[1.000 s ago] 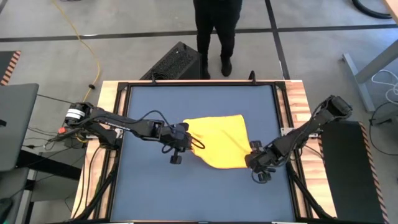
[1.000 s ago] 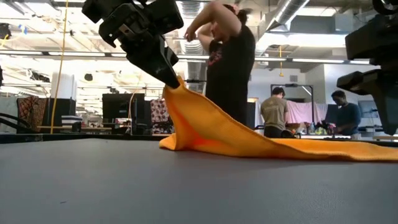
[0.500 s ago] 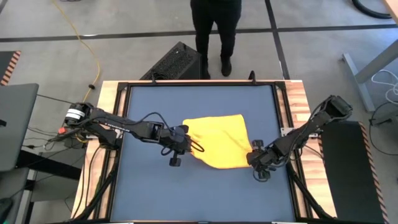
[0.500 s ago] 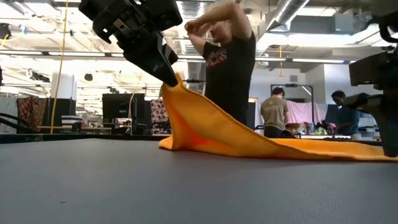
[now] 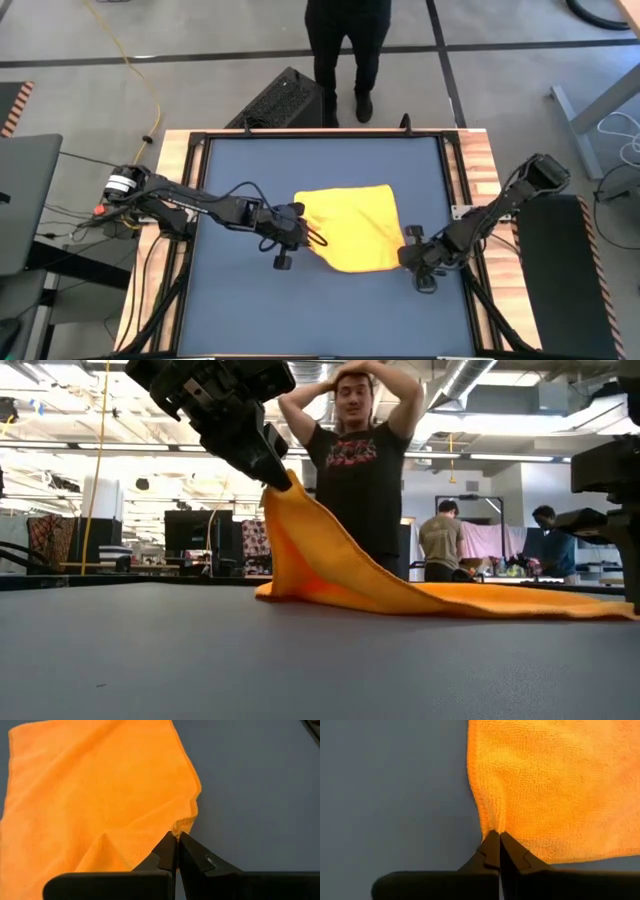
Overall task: Roll towel into tight, uniform cylinder
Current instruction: Roll the orange microfiber towel
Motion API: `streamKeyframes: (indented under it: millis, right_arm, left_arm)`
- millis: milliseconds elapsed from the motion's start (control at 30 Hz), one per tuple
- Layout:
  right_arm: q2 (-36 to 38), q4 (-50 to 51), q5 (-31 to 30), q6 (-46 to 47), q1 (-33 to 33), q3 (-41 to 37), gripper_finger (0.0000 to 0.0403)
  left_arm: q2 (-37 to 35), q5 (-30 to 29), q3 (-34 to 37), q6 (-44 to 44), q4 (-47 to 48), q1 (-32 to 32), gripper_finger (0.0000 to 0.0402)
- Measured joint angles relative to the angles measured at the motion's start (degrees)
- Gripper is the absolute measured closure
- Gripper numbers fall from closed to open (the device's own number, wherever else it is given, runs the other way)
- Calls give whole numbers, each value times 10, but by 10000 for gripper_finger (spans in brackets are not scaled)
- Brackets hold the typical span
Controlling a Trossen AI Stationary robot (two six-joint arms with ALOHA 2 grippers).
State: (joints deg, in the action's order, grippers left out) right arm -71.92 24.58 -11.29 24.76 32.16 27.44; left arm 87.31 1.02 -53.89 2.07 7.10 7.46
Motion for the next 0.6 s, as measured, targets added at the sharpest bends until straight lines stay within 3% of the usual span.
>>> streamKeyframes:
  millis: [133,267,467,600]
  right_arm:
    - [18,55,-8,-37,-20,55,386]
    - [50,124,-11,-95,-52,130,394]
    - [111,191,-98,-217,-118,243,394]
    - [141,198,-138,-318,-204,287,394]
  left_arm:
    - [-20,2,0,10,1,0,401]
    - [-84,-12,0,30,-1,-7,401]
    - [-201,-124,0,74,4,-29,401]
    - [-249,-192,0,93,32,-70,401]
